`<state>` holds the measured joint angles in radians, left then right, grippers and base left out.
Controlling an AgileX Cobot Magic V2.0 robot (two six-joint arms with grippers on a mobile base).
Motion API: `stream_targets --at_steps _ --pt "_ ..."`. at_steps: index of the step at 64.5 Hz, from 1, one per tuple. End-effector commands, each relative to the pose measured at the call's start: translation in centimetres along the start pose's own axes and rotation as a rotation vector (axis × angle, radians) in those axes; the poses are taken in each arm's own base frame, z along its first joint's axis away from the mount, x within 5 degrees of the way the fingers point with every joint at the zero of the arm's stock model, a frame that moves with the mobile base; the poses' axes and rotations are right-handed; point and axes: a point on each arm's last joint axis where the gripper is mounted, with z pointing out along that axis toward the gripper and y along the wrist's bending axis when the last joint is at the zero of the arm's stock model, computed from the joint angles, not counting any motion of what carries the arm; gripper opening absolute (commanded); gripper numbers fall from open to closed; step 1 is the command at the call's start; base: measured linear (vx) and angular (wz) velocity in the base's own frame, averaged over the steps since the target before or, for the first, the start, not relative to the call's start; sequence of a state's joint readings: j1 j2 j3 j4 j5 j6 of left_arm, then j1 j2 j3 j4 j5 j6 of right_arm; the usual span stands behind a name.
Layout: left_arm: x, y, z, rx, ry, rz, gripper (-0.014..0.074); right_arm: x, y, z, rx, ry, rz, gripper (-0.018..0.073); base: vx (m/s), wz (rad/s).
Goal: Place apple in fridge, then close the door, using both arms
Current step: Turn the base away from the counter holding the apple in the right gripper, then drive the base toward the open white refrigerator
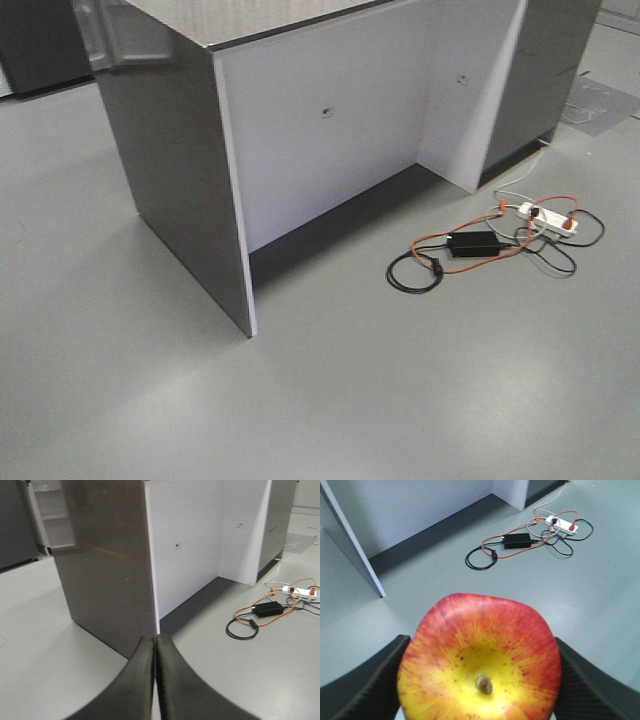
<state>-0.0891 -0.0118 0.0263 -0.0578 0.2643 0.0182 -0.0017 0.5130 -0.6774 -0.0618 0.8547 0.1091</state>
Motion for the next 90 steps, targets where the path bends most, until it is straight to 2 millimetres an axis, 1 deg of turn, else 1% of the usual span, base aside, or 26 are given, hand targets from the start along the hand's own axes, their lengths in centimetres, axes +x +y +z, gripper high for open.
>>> stream_targets --at_steps 1,22,57,90 --pt "-0.1 -0.01 0.05 0.005 -0.066 -0.011 -0.0005 -1.35 0.01 -0.55 0.0 -0.1 -0.01 0.01 0.01 0.25" --pt "-0.1 -0.01 0.05 0.005 -0.066 -0.011 -0.0005 -1.34 0.0 -0.55 0.0 -0.099 -0.01 0.01 0.01 0.33" --pt "-0.1 -0.01 0.05 0.005 -0.066 -0.011 -0.0005 -1.34 0.0 -0.55 0.0 -0.099 -0.01 0.01 0.02 0.51" --pt "-0.1 -0.01 0.05 0.005 -0.066 -0.011 -0.0005 -1.35 0.01 -0.55 0.0 -0.1 -0.01 0.01 0.04 0.3"
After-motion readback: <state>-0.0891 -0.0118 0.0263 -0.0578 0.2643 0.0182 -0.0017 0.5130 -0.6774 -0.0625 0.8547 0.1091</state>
